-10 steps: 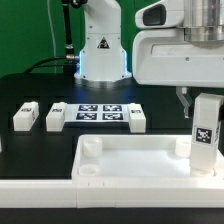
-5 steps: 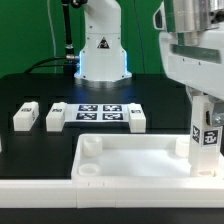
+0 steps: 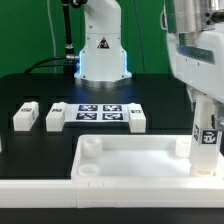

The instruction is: Assemble desk

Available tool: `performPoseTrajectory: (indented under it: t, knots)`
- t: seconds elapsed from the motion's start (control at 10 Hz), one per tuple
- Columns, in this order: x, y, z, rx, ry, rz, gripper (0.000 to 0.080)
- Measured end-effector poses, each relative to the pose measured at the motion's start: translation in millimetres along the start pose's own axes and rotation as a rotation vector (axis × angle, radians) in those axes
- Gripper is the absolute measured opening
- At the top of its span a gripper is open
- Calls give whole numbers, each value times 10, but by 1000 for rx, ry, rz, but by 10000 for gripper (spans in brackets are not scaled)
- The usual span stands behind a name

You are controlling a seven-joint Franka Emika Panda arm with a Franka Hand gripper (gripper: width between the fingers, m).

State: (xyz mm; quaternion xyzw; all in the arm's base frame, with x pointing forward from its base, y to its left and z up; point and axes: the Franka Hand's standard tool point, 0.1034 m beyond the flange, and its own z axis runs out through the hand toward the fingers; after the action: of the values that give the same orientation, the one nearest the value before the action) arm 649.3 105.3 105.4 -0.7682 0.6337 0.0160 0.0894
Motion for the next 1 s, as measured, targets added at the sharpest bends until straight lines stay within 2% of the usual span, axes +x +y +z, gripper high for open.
performPoseTrajectory:
  t: [0.1, 0.2, 0.6, 0.7, 0.8, 0.9, 1.0]
  knots:
    - [31, -4, -9, 1, 0, -229, 631]
    - [20, -2, -3, 1, -2, -386, 644]
    - [26, 1, -2, -2, 0, -621, 649]
    - [32, 21, -18, -53, 22, -872, 649]
    - [10, 3, -58, -129, 37, -1137, 649]
    - [-20, -24, -56, -135, 38, -1243, 649]
    - [-10, -22, -56, -134, 39, -1221, 649]
